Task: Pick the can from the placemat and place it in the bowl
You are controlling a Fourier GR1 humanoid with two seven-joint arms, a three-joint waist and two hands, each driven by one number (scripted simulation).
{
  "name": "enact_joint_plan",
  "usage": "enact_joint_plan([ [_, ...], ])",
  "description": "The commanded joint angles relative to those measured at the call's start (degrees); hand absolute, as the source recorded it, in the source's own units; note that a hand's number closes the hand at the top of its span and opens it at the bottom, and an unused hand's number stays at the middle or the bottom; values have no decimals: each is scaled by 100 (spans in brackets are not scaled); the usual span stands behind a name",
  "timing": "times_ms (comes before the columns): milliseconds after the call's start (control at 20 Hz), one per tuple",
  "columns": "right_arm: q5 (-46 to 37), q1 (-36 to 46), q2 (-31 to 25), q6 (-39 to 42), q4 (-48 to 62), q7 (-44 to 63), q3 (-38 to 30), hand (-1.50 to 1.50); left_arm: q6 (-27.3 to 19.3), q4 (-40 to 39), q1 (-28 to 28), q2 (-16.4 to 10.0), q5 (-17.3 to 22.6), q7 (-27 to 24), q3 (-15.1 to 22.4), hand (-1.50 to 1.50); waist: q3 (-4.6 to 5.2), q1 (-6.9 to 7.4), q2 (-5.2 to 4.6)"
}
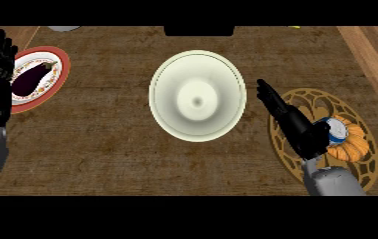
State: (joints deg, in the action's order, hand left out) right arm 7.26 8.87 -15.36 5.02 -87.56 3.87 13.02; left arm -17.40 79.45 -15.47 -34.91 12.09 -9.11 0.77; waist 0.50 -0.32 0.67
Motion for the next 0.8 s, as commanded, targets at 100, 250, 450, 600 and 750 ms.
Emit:
enact_joint_plan([
  [100,581,617,204,117,-667,263,-440,-150,120,388,84,289,280,183,-160,0,-49,42,-53],
  [250,1011,1322,423,104,-706,-76,-857,-150,499,275,129,394,673,79,-246,0,-47,91,-64],
  [450,-1789,616,-53,-2283,-753,-500,-1038,-150,453,288,268,551,781,309,-148,0,-35,-128,-16],
  [600,-2801,-36,311,-2854,-1229,-724,-221,-150,603,431,176,512,904,528,-167,0,-45,-52,-30],
  [750,-3213,-708,-85,-2645,-2192,-120,-44,-150,563,421,170,563,837,555,-248,0,-46,-66,-37],
])
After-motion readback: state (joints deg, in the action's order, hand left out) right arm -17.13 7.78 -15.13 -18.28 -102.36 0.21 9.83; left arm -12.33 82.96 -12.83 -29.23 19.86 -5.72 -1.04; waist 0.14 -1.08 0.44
